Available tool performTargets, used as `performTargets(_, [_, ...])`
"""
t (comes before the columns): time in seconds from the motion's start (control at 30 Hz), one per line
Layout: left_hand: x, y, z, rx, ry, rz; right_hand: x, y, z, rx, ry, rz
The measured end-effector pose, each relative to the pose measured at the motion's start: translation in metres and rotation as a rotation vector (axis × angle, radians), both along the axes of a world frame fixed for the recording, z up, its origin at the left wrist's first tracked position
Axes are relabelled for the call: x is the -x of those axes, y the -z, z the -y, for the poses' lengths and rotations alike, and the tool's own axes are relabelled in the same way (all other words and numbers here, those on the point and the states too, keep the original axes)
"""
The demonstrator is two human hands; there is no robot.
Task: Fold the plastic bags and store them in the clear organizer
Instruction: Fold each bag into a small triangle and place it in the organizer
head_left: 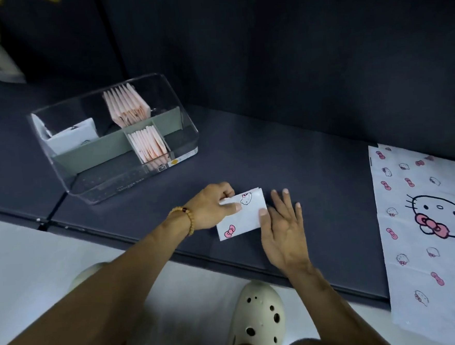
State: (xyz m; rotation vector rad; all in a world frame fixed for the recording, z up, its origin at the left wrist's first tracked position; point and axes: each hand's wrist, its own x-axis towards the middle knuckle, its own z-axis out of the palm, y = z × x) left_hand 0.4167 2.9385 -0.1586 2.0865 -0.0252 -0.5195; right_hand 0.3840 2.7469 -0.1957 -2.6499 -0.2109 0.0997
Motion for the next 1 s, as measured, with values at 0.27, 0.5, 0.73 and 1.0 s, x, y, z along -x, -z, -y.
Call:
performTargets(0.27, [0.013, -0.049, -0.082, 0.276, -0.441, 0.163, -0.035, -0.086, -0.104, -0.696, 0.012, -0.120])
performTargets(0.5, [0.028, -0.061, -0.182, 0.259, -0.804, 0.292, -0.059, -0.116, -0.202, -0.773, -0.076, -0.120])
performTargets(0.73, [0.010, -0.037, -0.239, -0.356, -0.886, 0.397, -0.078, -0.112, -0.261, -0.826, -0.039, -0.163])
performTargets(1.0, [0.004, -0.032, -0.261, -0.394, -1.227, 0.460, -0.112, -0.109, -0.308, -0.539, -0.074, 0.061])
